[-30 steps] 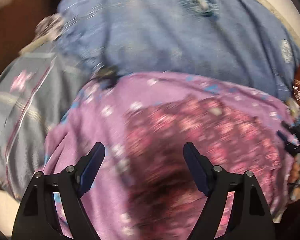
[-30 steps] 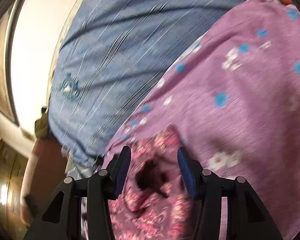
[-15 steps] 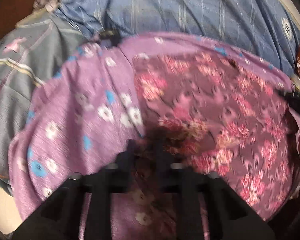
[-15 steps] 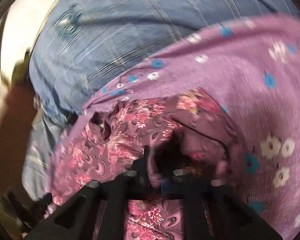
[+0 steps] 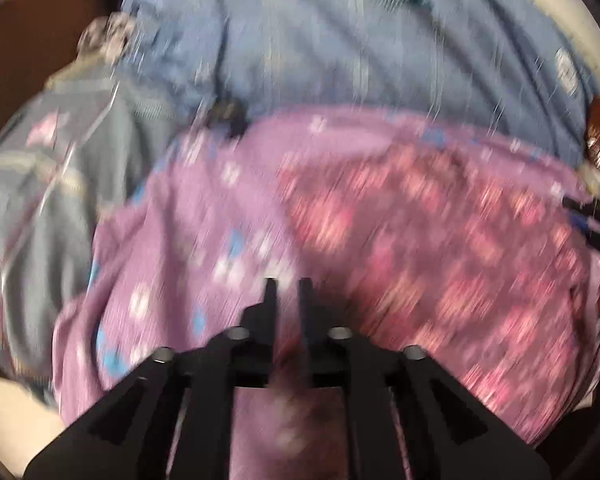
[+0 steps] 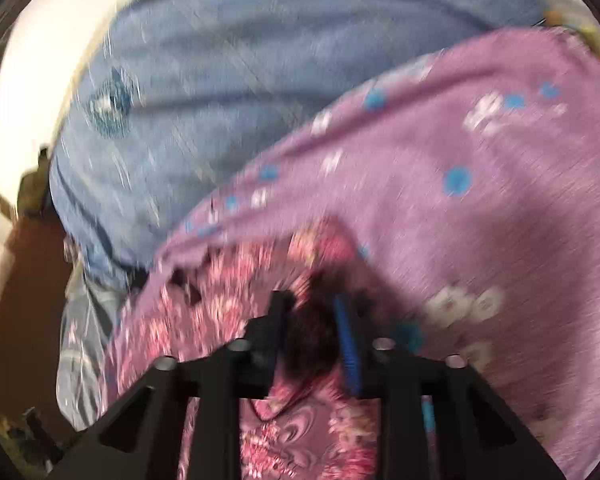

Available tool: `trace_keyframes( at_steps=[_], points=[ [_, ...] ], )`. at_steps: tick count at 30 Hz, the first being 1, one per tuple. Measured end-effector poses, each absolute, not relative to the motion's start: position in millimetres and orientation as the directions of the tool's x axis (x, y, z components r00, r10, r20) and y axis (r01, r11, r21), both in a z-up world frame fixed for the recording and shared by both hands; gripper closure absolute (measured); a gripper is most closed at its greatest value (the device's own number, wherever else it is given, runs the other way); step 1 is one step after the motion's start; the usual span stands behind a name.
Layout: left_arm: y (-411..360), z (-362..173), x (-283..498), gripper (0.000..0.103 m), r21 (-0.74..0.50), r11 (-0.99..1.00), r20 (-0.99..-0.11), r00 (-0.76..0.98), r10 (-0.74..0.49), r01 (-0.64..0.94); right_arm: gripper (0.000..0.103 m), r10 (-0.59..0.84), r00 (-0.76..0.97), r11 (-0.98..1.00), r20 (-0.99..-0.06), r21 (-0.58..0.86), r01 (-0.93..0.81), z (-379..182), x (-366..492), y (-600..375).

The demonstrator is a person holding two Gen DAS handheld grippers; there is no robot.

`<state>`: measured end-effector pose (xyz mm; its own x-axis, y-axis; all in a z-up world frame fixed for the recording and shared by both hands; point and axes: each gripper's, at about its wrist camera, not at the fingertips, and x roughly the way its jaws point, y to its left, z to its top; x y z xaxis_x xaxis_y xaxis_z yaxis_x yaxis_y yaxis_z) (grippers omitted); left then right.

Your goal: Fold small clothes

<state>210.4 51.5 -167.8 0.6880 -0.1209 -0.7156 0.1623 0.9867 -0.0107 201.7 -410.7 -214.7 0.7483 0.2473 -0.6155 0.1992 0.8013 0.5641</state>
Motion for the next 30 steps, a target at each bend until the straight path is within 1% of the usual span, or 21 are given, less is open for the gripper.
trace_keyframes(
  at_steps=[2, 3, 5, 7, 8, 9, 11, 12, 13, 14, 15, 16, 18, 20, 22, 23, 24, 25, 27, 29, 30],
  points=[
    [28, -150, 223, 0.063, -0.005, 0.984, -0.661, 0.737, -0.137, 0.179, 0.066, 0.221, 0.807, 0.795, -0.548, 0.581, 0.177, -205, 189, -418],
    [13, -144, 232, 0.062, 0.012, 0.981, -0.634, 0.761, -0.141, 0.191, 0.066, 0.225, 0.833, 0.788, -0.506, 0.597, 0.15, -200, 184, -418],
    [-3, -144, 252, 0.062, 0.039, 0.98, -0.632, 0.764, -0.129, 0.197, 0.067, 0.255, 0.848, 0.793, -0.465, 0.603, 0.093, -194, 182, -412],
    [-19, -158, 276, 0.062, 0.05, 0.981, -0.681, 0.725, -0.103, 0.186, 0.078, 0.294, 0.84, 0.806, -0.455, 0.591, 0.037, -191, 187, -400],
    [-24, -168, 284, 0.062, 0.057, 0.983, -0.705, 0.704, -0.085, 0.176, 0.081, 0.314, 0.829, 0.814, -0.463, 0.58, 0.016, -190, 190, -394],
    [-27, -180, 293, 0.062, 0.075, 0.983, -0.734, 0.676, -0.059, 0.167, 0.084, 0.326, 0.808, 0.829, -0.492, 0.559, 0.006, -193, 197, -385],
    [-26, -207, 308, 0.062, 0.138, 0.982, -0.792, 0.609, 0.029, 0.132, 0.086, 0.266, 0.724, 0.885, -0.636, 0.459, 0.078, -212, 214, -371],
    [-21, -218, 312, 0.061, 0.161, 0.981, -0.808, 0.585, 0.069, 0.106, 0.092, 0.228, 0.681, 0.9, -0.696, 0.418, 0.126, -223, 222, -369],
    [-12, -226, 314, 0.06, 0.145, 0.986, -0.812, 0.58, 0.07, 0.085, 0.097, 0.207, 0.634, 0.903, -0.745, 0.395, 0.17, -235, 227, -372],
    [-5, -227, 315, 0.058, 0.107, 0.992, -0.814, 0.579, 0.048, 0.068, 0.098, 0.215, 0.627, 0.893, -0.748, 0.41, 0.183, -240, 228, -376],
    [4, -226, 314, 0.057, 0.07, 0.996, -0.812, 0.584, 0.027, 0.051, 0.097, 0.23, 0.644, 0.878, -0.73, 0.44, 0.186, -236, 225, -382],
    [7, -225, 312, 0.057, 0.055, 0.998, -0.812, 0.583, 0.018, 0.044, 0.089, 0.23, 0.661, 0.871, -0.714, 0.454, 0.188, -231, 221, -385],
    [7, -219, 308, 0.057, 0.05, 0.998, -0.804, 0.594, 0.02, 0.034, 0.089, 0.233, 0.727, 0.862, -0.645, 0.484, 0.153, -216, 210, -389],
    [8, -209, 297, 0.057, 0.009, 0.999, -0.776, 0.631, -0.021, 0.044, 0.087, 0.283, 0.759, 0.855, -0.586, 0.513, 0.077, -206, 205, -384],
    [6, -208, 288, 0.057, 0.013, 0.999, -0.761, 0.649, -0.023, 0.051, 0.076, 0.336, 0.721, 0.857, -0.606, 0.514, 0.033, -213, 212, -371],
    [3, -216, 288, 0.057, 0.071, 0.996, -0.779, 0.626, 0.021, 0.055, 0.075, 0.348, 0.681, 0.865, -0.644, 0.5, 0.03, -220, 220, -362],
    [1, -224, 290, 0.056, 0.105, 0.993, -0.8, 0.598, 0.047, 0.063, 0.073, 0.336, 0.6, 0.892, -0.726, 0.45, 0.045, -238, 231, -350],
    [5, -228, 290, 0.055, 0.09, 0.993, -0.812, 0.582, 0.033, 0.07, 0.074, 0.314, 0.578, 0.909, -0.753, 0.414, 0.046, -245, 235, -344],
    [18, -217, 283, 0.056, 0.027, 0.999, -0.81, 0.586, -0.005, 0.046, 0.07, 0.258, 0.621, 0.945, -0.74, 0.326, -0.004, -234, 230, -331],
    [34, -202, 268, 0.056, -0.038, 0.997, -0.798, 0.599, -0.067, 0.06, 0.069, 0.261, 0.631, 0.946, -0.731, 0.324, -0.015, -229, 222, -330],
    [44, -194, 255, 0.055, -0.05, 0.996, -0.791, 0.605, -0.086, 0.077, 0.068, 0.279, 0.648, 0.934, -0.709, 0.358, -0.01, -225, 212, -335]
  ],
)
